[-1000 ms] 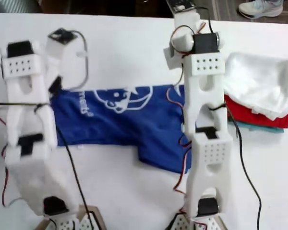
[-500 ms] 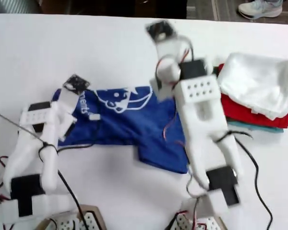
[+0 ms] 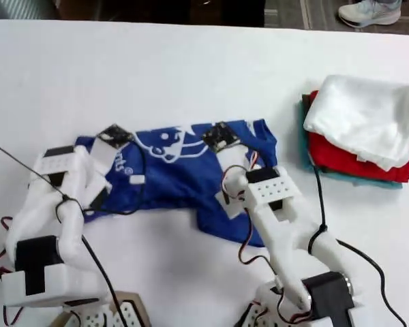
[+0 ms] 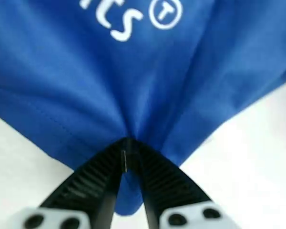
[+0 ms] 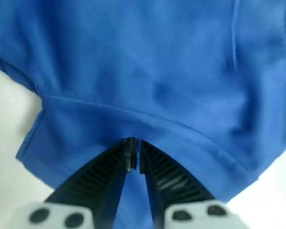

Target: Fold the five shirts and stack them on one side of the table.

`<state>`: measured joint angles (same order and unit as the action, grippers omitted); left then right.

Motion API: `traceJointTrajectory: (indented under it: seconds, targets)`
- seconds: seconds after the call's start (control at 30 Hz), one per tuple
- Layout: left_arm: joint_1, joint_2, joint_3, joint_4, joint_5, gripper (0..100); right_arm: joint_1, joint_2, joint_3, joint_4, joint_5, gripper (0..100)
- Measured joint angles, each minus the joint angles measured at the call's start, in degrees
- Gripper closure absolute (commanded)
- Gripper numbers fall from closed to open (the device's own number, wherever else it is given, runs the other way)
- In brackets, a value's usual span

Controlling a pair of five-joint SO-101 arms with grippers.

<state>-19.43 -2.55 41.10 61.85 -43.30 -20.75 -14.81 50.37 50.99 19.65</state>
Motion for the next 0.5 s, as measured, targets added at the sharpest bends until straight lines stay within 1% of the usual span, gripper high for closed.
traceJointTrajectory:
  seconds: [0.1, 0.2, 0.37, 0.5]
  targets:
    - [-3.5, 0.1, -1.6, 1.5, -0.6, 97, 0.0, 2.0, 0.4, 1.3, 0.0, 97.9]
    - [-6.6, 0.4, -4.0, 2.2, -2.4, 97, 1.8, 3.6, 1.3, 2.1, 1.4, 97.9]
    - [-7.2, 0.4, -6.6, 2.4, -2.8, 97, 6.8, 3.6, 1.5, 2.4, 5.6, 97.8]
    - [-7.1, 0.4, -8.1, 2.5, -2.7, 97, 7.8, 0.9, -0.4, 5.1, 6.9, 97.8]
